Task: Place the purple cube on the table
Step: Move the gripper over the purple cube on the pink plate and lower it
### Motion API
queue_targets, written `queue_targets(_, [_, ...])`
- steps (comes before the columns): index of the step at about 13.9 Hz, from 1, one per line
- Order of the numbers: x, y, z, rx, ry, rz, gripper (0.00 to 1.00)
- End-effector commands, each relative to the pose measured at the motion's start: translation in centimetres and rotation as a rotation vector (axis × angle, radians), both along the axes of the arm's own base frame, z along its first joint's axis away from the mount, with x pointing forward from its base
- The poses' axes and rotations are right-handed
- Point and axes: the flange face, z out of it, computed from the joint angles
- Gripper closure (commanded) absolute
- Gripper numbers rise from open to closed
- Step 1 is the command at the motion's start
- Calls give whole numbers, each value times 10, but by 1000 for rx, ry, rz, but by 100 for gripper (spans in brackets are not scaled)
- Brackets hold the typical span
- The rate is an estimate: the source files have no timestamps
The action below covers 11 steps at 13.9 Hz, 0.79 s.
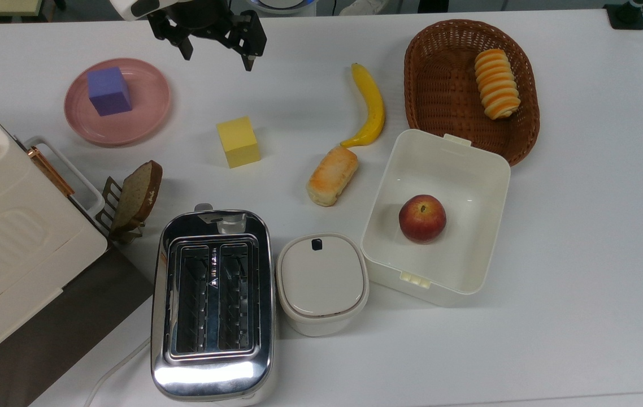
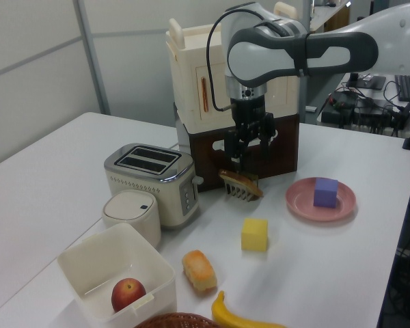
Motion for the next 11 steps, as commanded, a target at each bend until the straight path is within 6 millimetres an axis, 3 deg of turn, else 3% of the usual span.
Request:
queue_targets(1, [-6,-11,-1,-13,29,31,0])
queue_targets(4, [-15,-38,-29,-57,87,64,0])
queue_targets(6, [-30,-80,-59,-54,112,141,0])
queue_targets(11, [-69,-171,-99,-11,107,277,0])
